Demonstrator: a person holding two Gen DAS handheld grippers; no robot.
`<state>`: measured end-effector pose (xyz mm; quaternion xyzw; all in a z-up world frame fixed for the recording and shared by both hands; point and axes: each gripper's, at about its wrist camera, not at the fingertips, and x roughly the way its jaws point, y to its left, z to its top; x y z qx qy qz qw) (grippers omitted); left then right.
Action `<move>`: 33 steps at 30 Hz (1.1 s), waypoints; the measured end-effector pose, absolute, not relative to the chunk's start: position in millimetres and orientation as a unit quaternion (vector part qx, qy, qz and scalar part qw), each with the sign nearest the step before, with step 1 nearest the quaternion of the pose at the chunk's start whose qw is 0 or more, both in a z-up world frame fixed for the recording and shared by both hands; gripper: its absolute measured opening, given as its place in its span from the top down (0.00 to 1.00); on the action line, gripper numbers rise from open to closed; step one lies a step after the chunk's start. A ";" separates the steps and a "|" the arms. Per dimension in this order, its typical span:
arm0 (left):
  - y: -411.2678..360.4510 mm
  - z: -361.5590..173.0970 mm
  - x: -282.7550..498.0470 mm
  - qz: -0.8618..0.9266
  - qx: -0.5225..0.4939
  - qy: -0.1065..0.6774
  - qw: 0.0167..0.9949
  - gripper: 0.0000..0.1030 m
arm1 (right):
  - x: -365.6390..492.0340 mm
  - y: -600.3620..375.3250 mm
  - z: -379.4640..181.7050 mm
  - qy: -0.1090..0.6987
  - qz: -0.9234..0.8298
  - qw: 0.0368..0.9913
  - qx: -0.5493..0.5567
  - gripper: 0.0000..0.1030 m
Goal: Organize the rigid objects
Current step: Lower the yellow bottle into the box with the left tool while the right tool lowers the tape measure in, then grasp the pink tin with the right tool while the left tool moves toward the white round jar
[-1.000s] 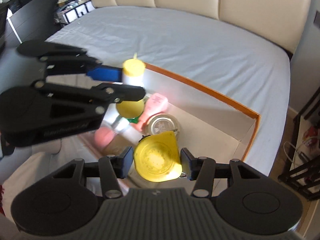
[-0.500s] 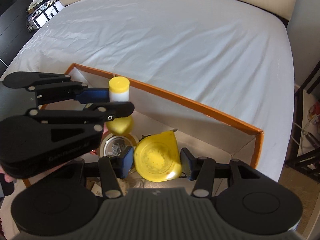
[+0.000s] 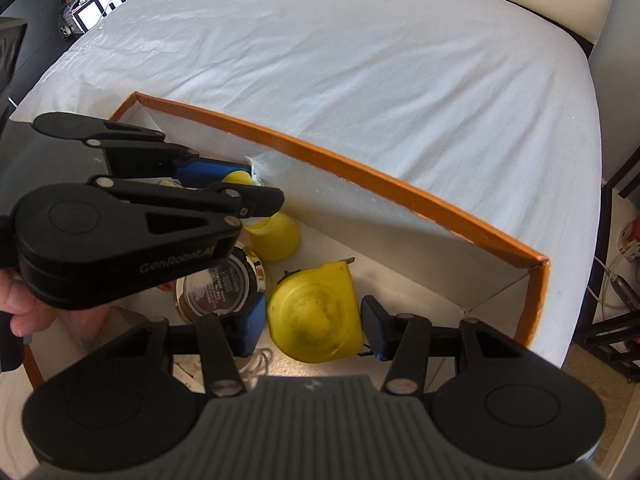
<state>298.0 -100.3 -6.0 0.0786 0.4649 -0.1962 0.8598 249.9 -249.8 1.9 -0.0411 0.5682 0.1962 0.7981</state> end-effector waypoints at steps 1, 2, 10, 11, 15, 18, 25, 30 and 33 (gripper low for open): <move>-99.5 -3.6 296.9 -0.198 0.077 0.464 0.860 0.68 | 252.1 -249.6 -0.6 0.567 0.194 0.799 -0.045 0.50; -97.9 -0.6 294.7 -0.200 0.076 0.462 0.861 0.66 | 252.5 -250.6 -1.3 0.566 0.192 0.800 -0.047 0.50; -85.3 21.0 283.9 -0.196 0.069 0.425 0.881 0.53 | 259.0 -244.1 -9.0 0.571 0.170 0.801 -0.058 0.50; -84.1 22.0 282.7 -0.194 0.070 0.423 0.883 0.53 | 259.5 -244.2 -7.8 0.571 0.166 0.802 -0.059 0.50; -80.0 22.0 276.8 -0.195 0.081 0.422 0.882 0.53 | 262.6 -235.3 -12.4 0.566 0.164 0.805 -0.068 0.50; -74.5 21.2 270.6 -0.194 0.091 0.424 0.880 0.52 | 264.0 -227.2 -22.4 0.567 0.160 0.803 -0.085 0.50; -64.7 22.9 260.7 -0.191 0.107 0.431 0.875 0.52 | 266.1 -223.8 -23.6 0.563 0.150 0.808 -0.088 0.48; -59.6 29.6 245.7 -0.204 0.126 0.427 0.872 0.52 | 263.2 -226.1 -22.3 0.557 0.144 0.813 -0.087 0.48; -55.9 35.3 232.7 -0.213 0.138 0.422 0.870 0.52 | 256.4 -231.6 -13.8 0.544 0.144 0.824 -0.070 0.48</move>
